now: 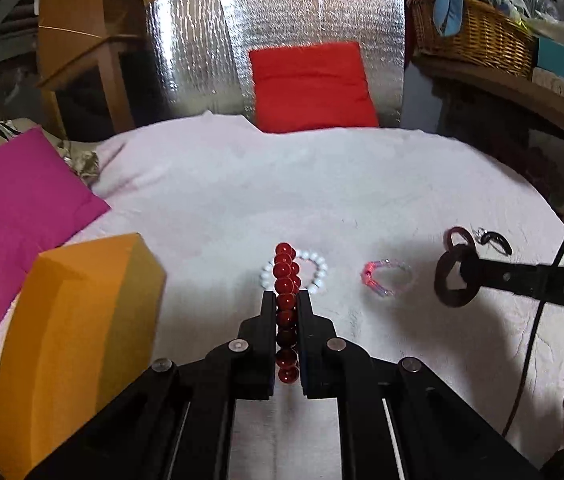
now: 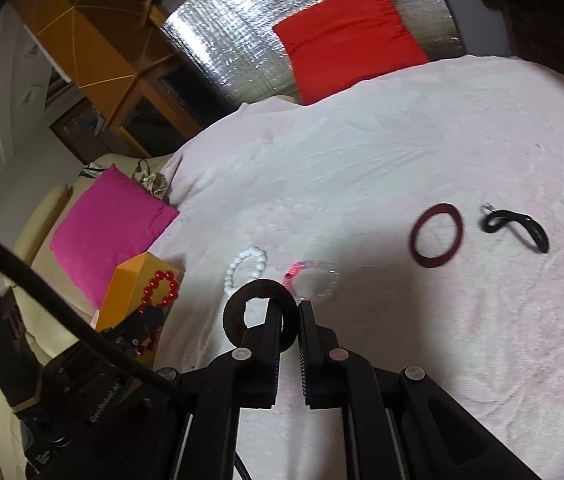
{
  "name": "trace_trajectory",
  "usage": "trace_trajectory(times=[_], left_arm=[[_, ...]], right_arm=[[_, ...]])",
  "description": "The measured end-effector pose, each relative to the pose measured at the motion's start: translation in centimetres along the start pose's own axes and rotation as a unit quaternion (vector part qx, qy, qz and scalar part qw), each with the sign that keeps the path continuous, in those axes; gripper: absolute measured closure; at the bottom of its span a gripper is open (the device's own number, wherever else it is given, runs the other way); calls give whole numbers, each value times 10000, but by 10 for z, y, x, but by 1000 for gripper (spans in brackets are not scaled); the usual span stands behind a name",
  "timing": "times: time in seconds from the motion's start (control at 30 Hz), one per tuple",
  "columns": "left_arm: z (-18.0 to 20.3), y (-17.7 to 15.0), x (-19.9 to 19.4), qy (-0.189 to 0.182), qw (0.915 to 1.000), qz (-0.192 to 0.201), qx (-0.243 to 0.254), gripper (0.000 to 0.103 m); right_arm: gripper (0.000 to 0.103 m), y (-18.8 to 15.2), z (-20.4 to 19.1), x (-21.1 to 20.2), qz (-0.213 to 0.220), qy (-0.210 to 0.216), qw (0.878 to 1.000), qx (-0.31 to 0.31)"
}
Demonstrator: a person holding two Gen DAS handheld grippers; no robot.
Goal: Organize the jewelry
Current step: 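Carry both items into the orange box and open both tools to release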
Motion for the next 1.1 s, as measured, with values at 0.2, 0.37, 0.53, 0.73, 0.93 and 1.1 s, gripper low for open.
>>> trace_trajectory(times=[0.2, 0.37, 0.53, 0.73, 0.93, 1.1], left_arm=[[-17, -2, -15, 150, 9998, 119, -46, 94], [-31, -3, -23, 240, 9994, 190, -168, 94], [-48, -6, -34, 329, 9986, 266, -306, 94], [-76, -10, -48, 469, 9966, 394, -557, 94], [-135, -20, -63, 801, 9889, 551, -1123, 94], [-200, -41, -58, 1138, 9776, 330, -1739, 94]], right_arm=[[94, -2, -18, 9, 19, 25, 9999, -123], [94, -3, -32, 14, 41, 104, 9998, -171], [94, -4, -49, 19, 87, 190, 9995, -252], [94, 0, -75, 26, 205, 351, 9986, -351], [94, 6, -120, 40, 238, 531, 9960, -681], [94, 6, -175, 69, 36, 780, 9912, -1066]])
Point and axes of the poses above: each gripper's, at about its wrist camera, not at the fingertips, and x roughly the way its jaws point, z to its right, y to its top, the point moved 6 cm from there along x, roughly the way its jaws point, and after that the axes turned 7 degrees about -z, right-handed, at the moved point
